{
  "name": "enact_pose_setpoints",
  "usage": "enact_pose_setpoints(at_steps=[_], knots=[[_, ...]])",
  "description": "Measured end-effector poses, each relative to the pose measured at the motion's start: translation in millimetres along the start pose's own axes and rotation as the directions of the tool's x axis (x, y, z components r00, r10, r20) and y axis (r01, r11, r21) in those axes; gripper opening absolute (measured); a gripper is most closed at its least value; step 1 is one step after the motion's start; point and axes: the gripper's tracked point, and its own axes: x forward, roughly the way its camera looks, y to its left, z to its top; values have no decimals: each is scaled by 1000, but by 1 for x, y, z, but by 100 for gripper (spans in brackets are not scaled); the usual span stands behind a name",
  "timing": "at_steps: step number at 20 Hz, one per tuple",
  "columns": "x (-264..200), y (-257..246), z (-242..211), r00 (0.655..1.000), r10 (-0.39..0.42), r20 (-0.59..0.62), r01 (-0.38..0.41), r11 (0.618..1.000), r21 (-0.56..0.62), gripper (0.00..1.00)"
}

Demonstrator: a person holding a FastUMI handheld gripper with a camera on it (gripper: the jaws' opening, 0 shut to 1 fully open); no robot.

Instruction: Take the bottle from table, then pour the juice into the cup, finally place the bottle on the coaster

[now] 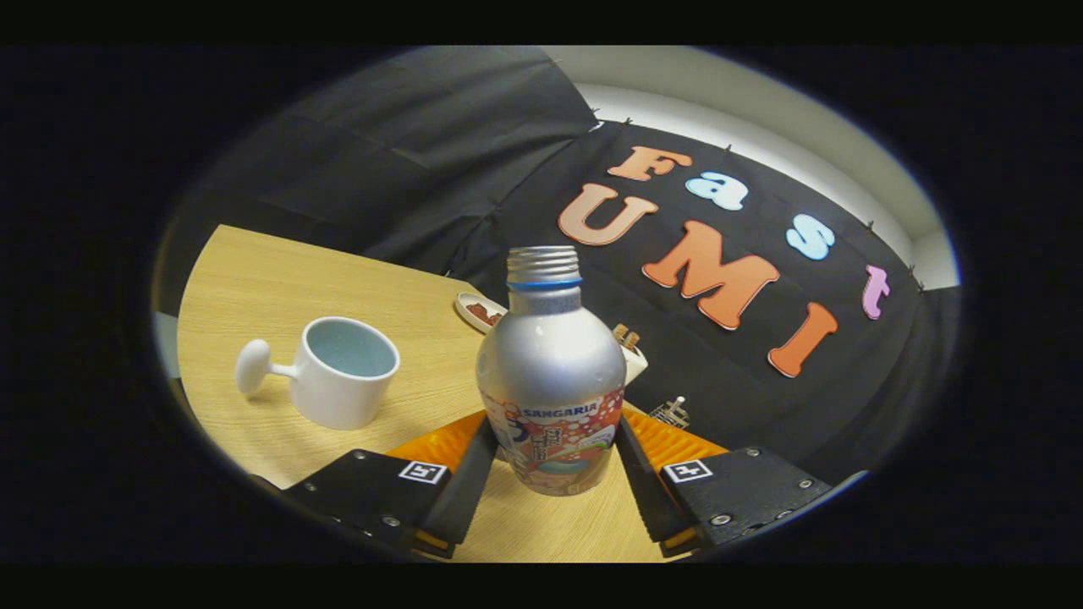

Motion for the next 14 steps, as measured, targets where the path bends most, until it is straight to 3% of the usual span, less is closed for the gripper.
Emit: enact_pose_setpoints(at_steps=[6, 14], knots=[[6, 7, 12, 998, -52, 45, 60, 975, -215, 78], [14, 14, 7, 994, -90, 55, 105, 888, -448, 77]])
